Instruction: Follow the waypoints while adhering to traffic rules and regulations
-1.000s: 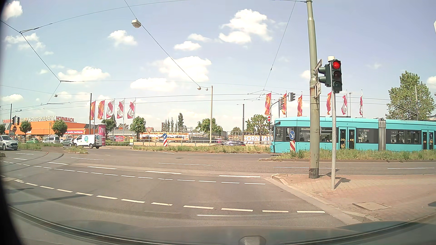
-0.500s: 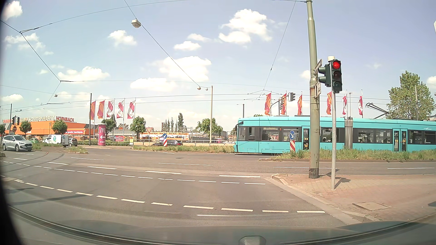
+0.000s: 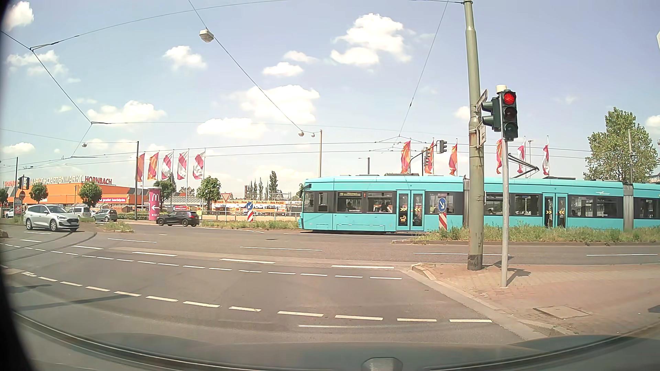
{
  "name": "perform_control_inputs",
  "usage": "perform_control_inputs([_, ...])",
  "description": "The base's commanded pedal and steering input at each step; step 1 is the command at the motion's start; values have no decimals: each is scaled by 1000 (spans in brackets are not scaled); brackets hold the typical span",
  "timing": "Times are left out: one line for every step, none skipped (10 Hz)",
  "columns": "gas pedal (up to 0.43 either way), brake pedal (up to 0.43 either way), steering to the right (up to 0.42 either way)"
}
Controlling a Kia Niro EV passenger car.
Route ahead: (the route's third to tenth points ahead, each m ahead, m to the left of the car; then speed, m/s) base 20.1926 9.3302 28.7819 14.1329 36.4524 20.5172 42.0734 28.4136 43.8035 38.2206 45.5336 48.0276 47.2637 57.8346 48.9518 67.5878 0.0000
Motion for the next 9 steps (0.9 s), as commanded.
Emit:
perform_control_inputs([0,348,-48])
perform_control_inputs([0,348,-48])
perform_control_inputs([0,348,-49])
perform_control_inputs([0,348,-48])
perform_control_inputs([0,348,-48])
perform_control_inputs([0,348,-49])
perform_control_inputs([0,348,-48])
perform_control_inputs([0,348,-48])
perform_control_inputs([0,348,-49])
